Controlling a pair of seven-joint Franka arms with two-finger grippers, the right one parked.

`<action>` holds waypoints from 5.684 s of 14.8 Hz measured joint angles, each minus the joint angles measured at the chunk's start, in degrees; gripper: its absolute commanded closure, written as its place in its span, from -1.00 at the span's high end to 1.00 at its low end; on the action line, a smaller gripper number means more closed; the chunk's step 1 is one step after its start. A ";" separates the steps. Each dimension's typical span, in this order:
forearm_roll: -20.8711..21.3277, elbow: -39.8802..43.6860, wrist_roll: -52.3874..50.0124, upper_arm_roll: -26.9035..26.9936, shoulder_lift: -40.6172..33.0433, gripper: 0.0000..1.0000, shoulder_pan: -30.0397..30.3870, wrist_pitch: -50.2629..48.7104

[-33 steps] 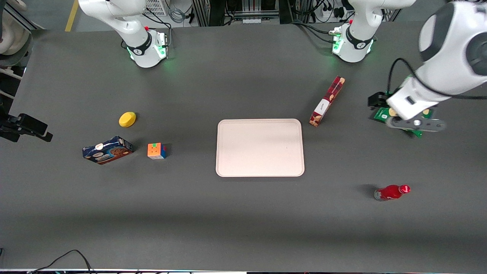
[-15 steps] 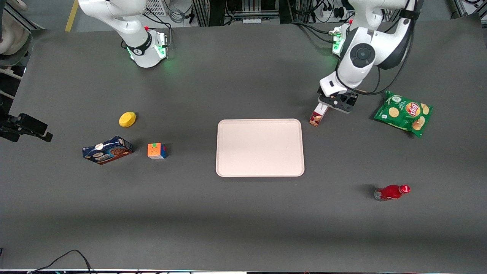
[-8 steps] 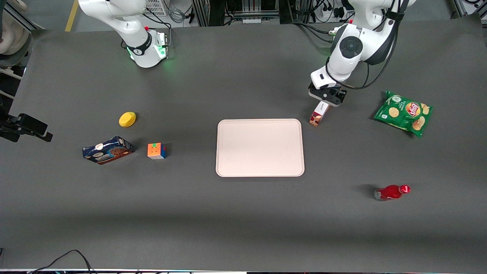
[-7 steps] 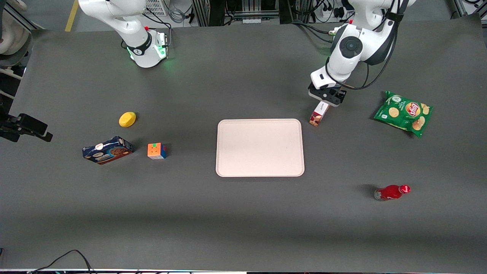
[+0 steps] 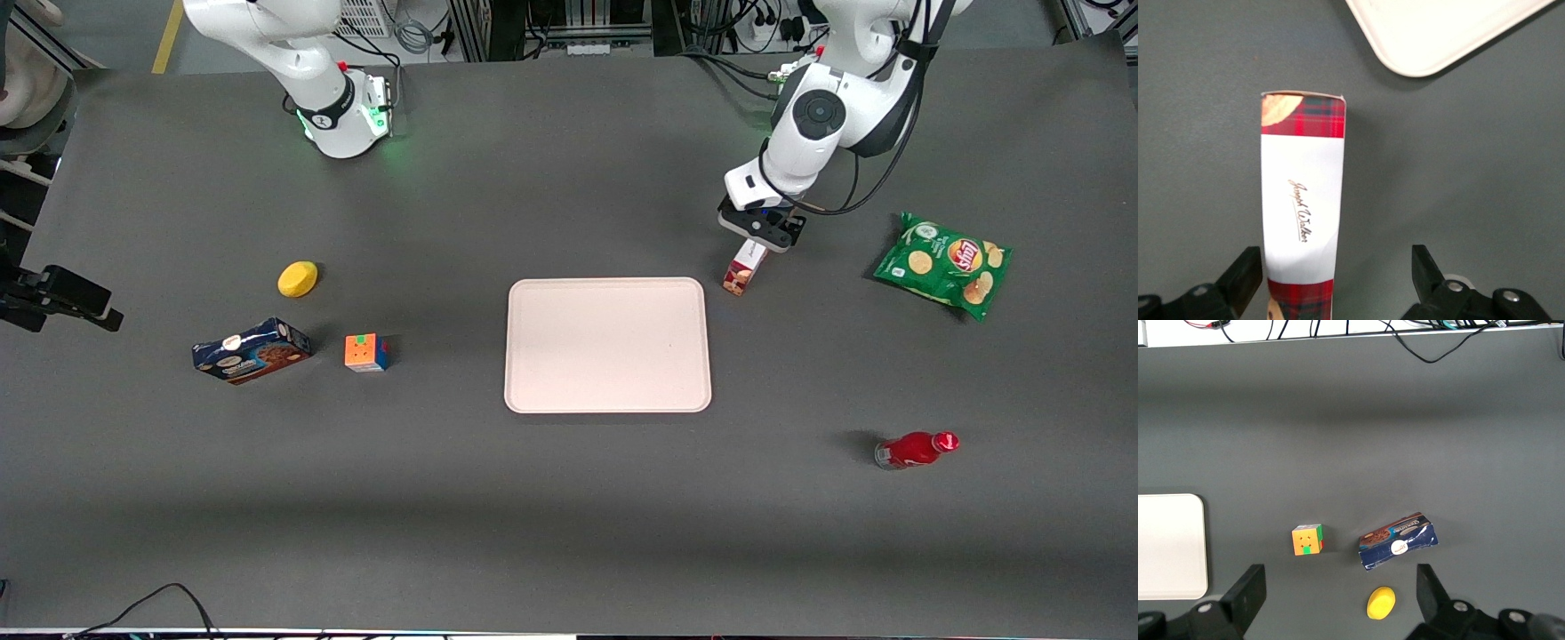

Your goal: Place red cookie box on tray

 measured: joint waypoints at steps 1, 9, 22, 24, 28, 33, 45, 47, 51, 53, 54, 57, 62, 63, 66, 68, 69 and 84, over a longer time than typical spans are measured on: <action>-0.01 -0.08 0.67 0.09 0.31 1.00 0.01 0.20; -0.05 -0.17 1.62 0.74 1.34 0.81 0.12 0.24; -0.23 -0.15 7.46 6.79 2.64 -1.00 0.34 0.25; -0.28 -0.02 6.69 6.81 2.64 -1.00 0.34 0.18; -0.51 5.29 4.37 7.21 1.88 -1.00 0.35 -9.97; -0.71 23.75 -1.09 8.86 -0.19 -1.00 0.35 -32.01; 2.49 55.62 -21.79 8.62 17.04 -1.00 -3.23 -39.16; 6.89 58.61 -27.35 8.54 21.80 -1.00 -5.68 -38.81; 14.67 59.67 -33.97 8.53 28.54 -1.00 -8.66 -34.43; 17.26 59.61 -36.63 8.55 30.94 -1.00 -9.46 -32.13; 18.48 59.30 -38.19 8.55 31.97 -1.00 -9.89 -30.49; 19.82 56.65 -40.62 8.81 33.97 -1.00 -10.61 -24.31; 19.90 53.66 -41.00 9.98 35.03 -1.00 -10.77 -19.79; 19.91 53.15 -41.09 10.34 35.33 -1.00 -10.89 -18.61; 19.93 52.32 -41.25 10.84 36.30 -1.00 -11.00 -17.07; 19.93 52.24 -41.89 10.84 36.34 -0.29 -11.10 -16.85; 19.93 52.19 -42.16 10.84 36.35 0.20 -11.21 -16.84; 17.49 56.10 -38.95 14.30 22.87 1.00 -5.08 -22.27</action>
